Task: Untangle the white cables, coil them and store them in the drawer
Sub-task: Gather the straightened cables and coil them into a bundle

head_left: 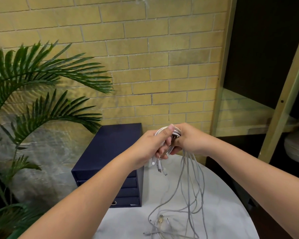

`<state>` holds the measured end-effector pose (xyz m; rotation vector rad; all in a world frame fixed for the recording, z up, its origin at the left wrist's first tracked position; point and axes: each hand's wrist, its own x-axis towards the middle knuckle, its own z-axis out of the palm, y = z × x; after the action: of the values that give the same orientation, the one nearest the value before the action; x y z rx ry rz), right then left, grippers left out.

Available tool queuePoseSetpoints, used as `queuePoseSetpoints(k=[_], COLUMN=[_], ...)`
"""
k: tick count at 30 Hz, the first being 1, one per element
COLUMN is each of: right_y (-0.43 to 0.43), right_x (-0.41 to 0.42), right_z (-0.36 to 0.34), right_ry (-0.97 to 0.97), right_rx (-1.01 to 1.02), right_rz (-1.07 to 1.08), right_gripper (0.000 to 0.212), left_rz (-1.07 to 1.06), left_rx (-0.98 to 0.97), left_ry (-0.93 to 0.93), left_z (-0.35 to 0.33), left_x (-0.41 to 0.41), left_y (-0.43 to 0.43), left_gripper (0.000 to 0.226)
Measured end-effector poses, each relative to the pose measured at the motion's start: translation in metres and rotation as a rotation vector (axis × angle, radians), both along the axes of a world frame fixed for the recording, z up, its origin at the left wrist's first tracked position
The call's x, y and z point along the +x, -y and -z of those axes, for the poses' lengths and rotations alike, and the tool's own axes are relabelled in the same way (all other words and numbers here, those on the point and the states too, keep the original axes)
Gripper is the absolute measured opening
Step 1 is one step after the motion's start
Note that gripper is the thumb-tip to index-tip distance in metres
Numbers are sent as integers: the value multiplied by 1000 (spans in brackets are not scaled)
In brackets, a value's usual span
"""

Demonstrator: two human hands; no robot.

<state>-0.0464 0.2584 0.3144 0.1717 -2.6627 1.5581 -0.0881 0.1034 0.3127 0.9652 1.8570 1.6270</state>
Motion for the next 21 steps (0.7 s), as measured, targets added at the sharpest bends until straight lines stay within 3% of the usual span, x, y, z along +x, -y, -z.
queuePoseSetpoints(k=[4, 7, 10, 15, 21], right_y=[1, -3, -9, -13, -11], right_x=[3, 5, 7, 11, 11], right_z=[-1, -7, -14, -18, -13], right_ry=[3, -67, -95, -97, -110], right_rx=[101, 269, 326, 104, 69], right_rz=[-5, -13, -38, -127, -110], right_gripper=[37, 19, 35, 19, 12], left_rz=[-47, -104, -122, -119, -114], left_rx=[-31, -78, -142, -168, -117], left_ry=[37, -12, -9, 61, 131], left_z=[-2, 1, 2, 4, 1], left_x=[-3, -7, -11, -15, -16], left_y=[0, 3, 8, 18, 24], left_gripper=[52, 52, 55, 58, 52])
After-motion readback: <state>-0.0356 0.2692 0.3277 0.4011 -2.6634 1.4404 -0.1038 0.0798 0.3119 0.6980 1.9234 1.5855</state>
